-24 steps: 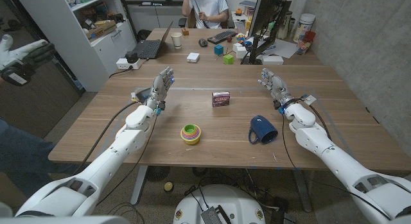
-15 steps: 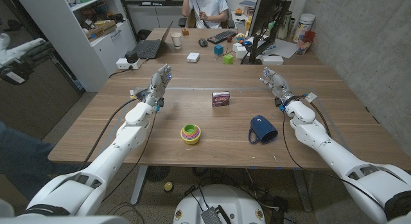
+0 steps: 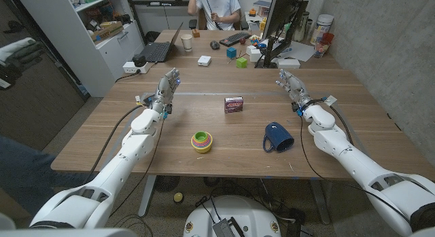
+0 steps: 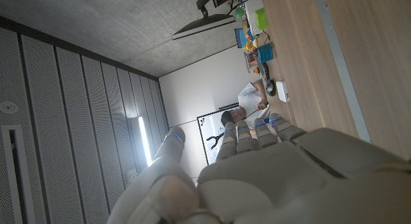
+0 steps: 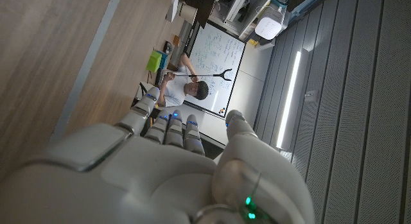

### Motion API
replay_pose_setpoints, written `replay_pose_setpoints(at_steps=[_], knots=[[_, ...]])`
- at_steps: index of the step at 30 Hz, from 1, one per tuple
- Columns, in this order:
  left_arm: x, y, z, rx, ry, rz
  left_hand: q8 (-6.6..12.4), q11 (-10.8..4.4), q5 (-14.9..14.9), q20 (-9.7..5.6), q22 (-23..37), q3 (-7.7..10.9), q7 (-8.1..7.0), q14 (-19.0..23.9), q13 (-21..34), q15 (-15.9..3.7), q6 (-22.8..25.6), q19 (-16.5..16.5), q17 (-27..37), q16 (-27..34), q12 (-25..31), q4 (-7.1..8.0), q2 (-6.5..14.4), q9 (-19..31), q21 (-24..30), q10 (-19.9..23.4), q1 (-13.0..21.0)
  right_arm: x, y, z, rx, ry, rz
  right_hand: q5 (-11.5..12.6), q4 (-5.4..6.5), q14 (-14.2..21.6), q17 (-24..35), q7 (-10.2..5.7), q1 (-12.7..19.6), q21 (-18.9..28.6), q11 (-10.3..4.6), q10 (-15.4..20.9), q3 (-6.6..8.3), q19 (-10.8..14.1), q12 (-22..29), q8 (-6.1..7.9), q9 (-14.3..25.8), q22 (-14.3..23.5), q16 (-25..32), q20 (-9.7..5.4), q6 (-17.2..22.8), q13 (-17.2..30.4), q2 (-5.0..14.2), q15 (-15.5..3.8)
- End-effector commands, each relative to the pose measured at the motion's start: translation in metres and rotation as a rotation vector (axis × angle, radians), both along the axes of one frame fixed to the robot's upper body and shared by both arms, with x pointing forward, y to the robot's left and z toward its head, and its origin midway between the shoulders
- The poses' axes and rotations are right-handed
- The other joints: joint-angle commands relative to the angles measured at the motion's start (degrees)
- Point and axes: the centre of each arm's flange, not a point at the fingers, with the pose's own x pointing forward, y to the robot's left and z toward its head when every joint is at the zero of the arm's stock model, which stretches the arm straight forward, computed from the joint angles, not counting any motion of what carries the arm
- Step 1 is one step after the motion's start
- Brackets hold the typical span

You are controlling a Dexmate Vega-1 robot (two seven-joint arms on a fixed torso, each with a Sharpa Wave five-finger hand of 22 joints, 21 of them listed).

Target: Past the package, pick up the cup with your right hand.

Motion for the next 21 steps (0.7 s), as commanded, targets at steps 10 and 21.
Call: replay_pose_setpoints(at_steps=[10,21], knots=[[-0.014,0.001,0.004,0.035,0.022,-0.031,0.29,0.25,0.3,0.25,0.1,0.39,0.41,0.2,0.2,0.51,0.2,-0.5,0.1,0.3,0.4,-0.09,0.6,0.2,0.3,0.0,0.3,-0.086,0.000,0.006,-0.051,-0.027,-0.118,0.2,-0.49,2.0,-0.1,0.15,0.7,1.1,0.10,1.0,-0.10,2.9,0.5,0.22,0.3,0.3,0.7,6.21,0.4,0.2,-0.95,0.54],[-0.042,0.007,0.004,0.024,0.005,0.020,0.12,0.26,0.3,0.24,0.1,0.43,0.47,0.2,0.3,0.44,-0.2,-0.6,0.1,0.3,0.3,-0.14,0.7,0.2,0.3,-0.1,0.3,-0.129,0.011,0.005,-0.201,0.003,-0.181,0.3,-1.72,5.3,-0.5,0.09,1.2,0.8,1.05,2.8,-0.74,4.0,0.9,0.59,0.2,0.3,1.5,11.91,1.6,0.2,-2.53,2.66]])
